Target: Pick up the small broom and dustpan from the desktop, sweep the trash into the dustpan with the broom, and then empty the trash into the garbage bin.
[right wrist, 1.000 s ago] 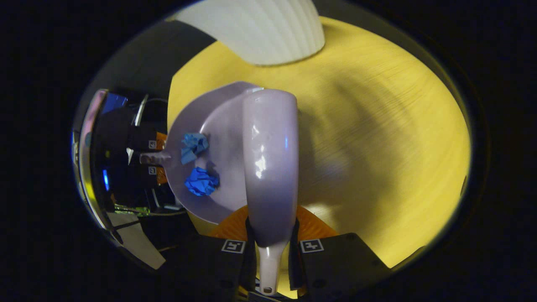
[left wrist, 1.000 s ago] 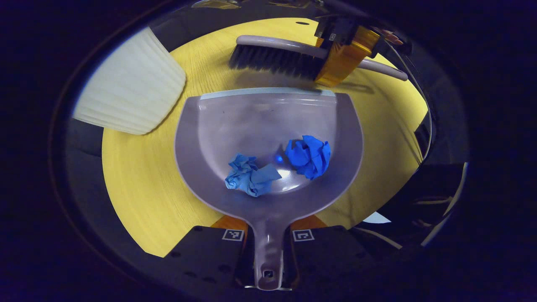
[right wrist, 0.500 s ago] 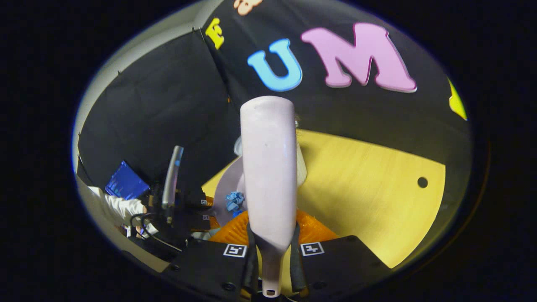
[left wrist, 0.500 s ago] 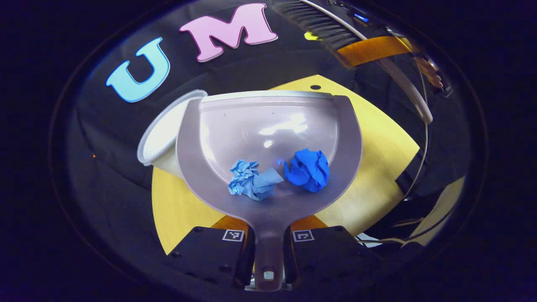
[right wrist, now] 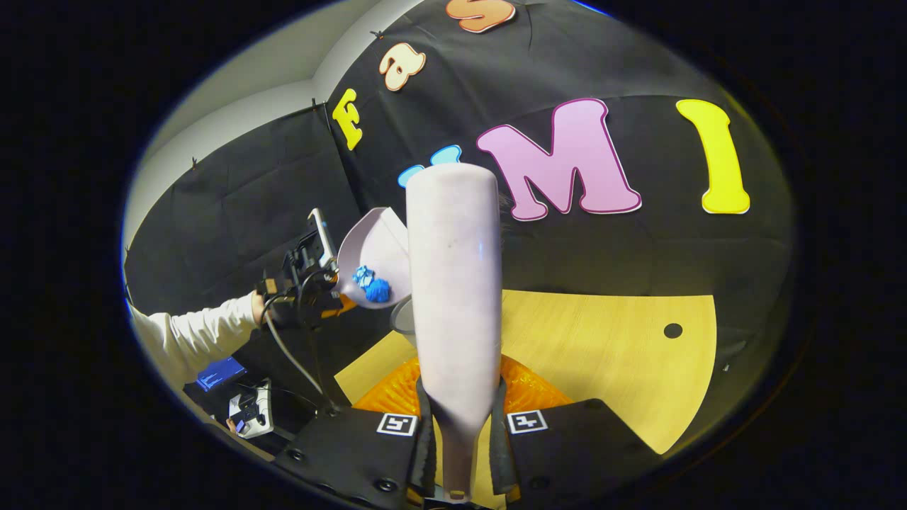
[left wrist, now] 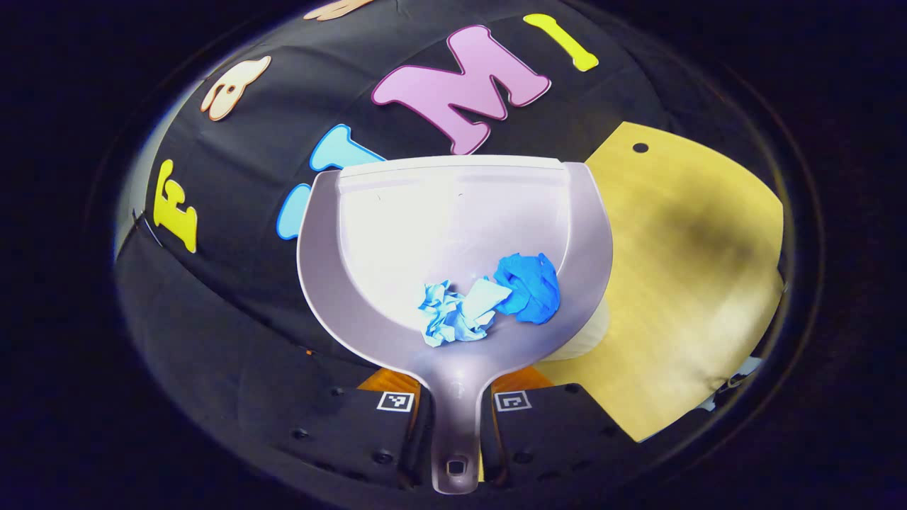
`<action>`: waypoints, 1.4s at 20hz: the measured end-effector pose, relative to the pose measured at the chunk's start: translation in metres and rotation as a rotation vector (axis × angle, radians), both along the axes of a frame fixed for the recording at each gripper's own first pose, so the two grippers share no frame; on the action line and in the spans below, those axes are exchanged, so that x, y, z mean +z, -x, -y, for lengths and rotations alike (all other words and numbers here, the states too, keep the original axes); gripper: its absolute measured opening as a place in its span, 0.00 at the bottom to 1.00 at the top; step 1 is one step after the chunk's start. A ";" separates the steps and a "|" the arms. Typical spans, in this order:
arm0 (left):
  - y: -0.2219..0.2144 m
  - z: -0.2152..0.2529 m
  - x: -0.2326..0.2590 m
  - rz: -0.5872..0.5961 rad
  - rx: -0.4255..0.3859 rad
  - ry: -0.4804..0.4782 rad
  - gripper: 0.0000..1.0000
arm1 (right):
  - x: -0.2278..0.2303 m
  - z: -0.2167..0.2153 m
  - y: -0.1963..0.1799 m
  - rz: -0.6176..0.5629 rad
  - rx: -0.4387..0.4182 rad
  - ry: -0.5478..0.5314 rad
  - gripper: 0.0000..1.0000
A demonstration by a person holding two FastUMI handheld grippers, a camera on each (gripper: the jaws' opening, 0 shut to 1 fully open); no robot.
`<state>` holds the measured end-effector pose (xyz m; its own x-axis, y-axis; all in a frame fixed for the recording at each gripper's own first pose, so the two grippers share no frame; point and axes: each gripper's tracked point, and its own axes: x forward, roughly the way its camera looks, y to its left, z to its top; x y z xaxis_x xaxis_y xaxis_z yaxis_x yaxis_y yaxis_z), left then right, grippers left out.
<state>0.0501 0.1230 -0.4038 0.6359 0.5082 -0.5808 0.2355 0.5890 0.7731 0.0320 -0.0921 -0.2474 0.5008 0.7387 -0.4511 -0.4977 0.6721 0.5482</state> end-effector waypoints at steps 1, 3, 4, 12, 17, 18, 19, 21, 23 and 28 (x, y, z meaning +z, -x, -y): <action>0.000 0.000 -0.001 -0.010 -0.005 -0.058 0.25 | -0.002 0.017 0.008 0.004 -0.008 0.002 0.32; 0.004 -0.005 -0.010 -0.050 -0.027 -0.174 0.25 | -0.003 0.041 0.025 0.006 -0.018 0.003 0.31; 0.008 -0.010 -0.020 -0.082 -0.032 -0.215 0.25 | -0.004 0.058 0.031 0.006 -0.022 0.007 0.31; 0.023 -0.037 -0.069 -0.272 -0.116 -0.630 0.25 | -0.020 0.116 0.070 -0.049 -0.050 0.047 0.32; 0.034 -0.046 -0.081 -0.297 -0.222 -0.889 0.26 | -0.037 0.099 0.075 -0.057 -0.034 0.089 0.32; 0.034 -0.048 -0.077 -0.284 -0.225 -0.888 0.25 | -0.039 0.093 0.075 -0.058 -0.030 0.092 0.32; 0.034 -0.048 -0.075 -0.256 -0.232 -0.884 0.25 | -0.040 0.088 0.073 -0.057 -0.029 0.094 0.32; 0.033 -0.041 -0.077 -0.155 -0.229 -0.804 0.25 | -0.040 0.089 0.072 -0.054 -0.033 0.094 0.32; 0.046 -0.017 -0.075 -0.047 -0.174 -0.614 0.25 | -0.035 0.097 0.069 -0.065 -0.059 0.109 0.32; 0.077 0.097 -0.071 0.263 -0.040 -0.050 0.25 | -0.010 0.110 0.034 -0.023 -0.200 0.142 0.32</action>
<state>-0.0268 0.0262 -0.4750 0.7817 0.5035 -0.3680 0.0451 0.5429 0.8386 -0.0020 -0.2022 -0.2572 0.6193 0.5540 -0.5564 -0.3352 0.8274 0.4507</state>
